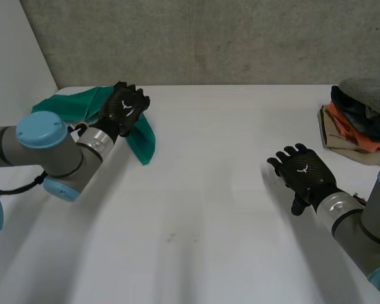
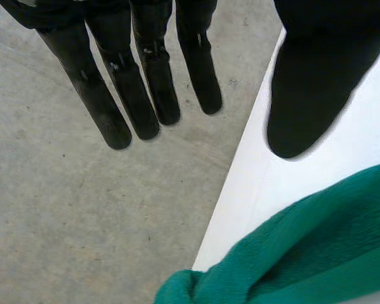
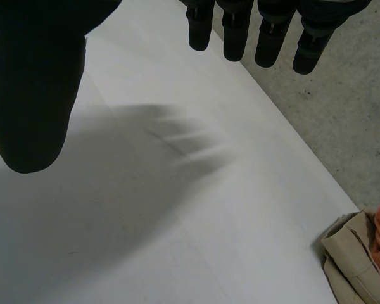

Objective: Fold the laundry.

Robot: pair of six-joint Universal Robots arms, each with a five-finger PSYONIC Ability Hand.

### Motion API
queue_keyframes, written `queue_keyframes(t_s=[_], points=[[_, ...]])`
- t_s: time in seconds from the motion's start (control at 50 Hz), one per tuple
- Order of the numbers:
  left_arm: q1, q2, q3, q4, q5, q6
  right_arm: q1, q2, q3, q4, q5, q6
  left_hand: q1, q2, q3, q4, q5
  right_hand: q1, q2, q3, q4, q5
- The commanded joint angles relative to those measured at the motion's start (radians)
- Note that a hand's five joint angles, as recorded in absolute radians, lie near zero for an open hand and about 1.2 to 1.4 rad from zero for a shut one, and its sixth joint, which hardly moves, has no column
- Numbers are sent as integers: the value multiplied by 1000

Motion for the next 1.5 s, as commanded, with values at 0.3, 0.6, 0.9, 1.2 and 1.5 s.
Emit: queue_keyframes(t_s=[0.3, 0.6, 0.9, 1.2, 1.5], points=[[6, -149, 107, -208, 73, -15, 0, 6, -3, 0, -2, 0, -398, -439, -442, -440, -441, -58, -40, -41, -38, -44], [9, -224, 204, -203, 78, -17, 0, 23, -5, 0, -2, -3, -257, -298, -301, -299, -300, -58, -40, -41, -38, -44], [9, -279, 298, -195, 79, -23, 0, 28, -8, 0, -2, -9, -166, -207, -210, -208, -209, -58, -40, -41, -38, -44], [8, -291, 315, -120, 79, -57, 0, 38, -8, 0, 1, -29, -84, -125, -127, -126, -126, -58, -40, -41, -38, -44], [8, -314, 325, -112, 91, -80, 0, 41, -11, 1, 3, -29, 274, 232, 230, 231, 231, -58, -40, -41, -38, -44]])
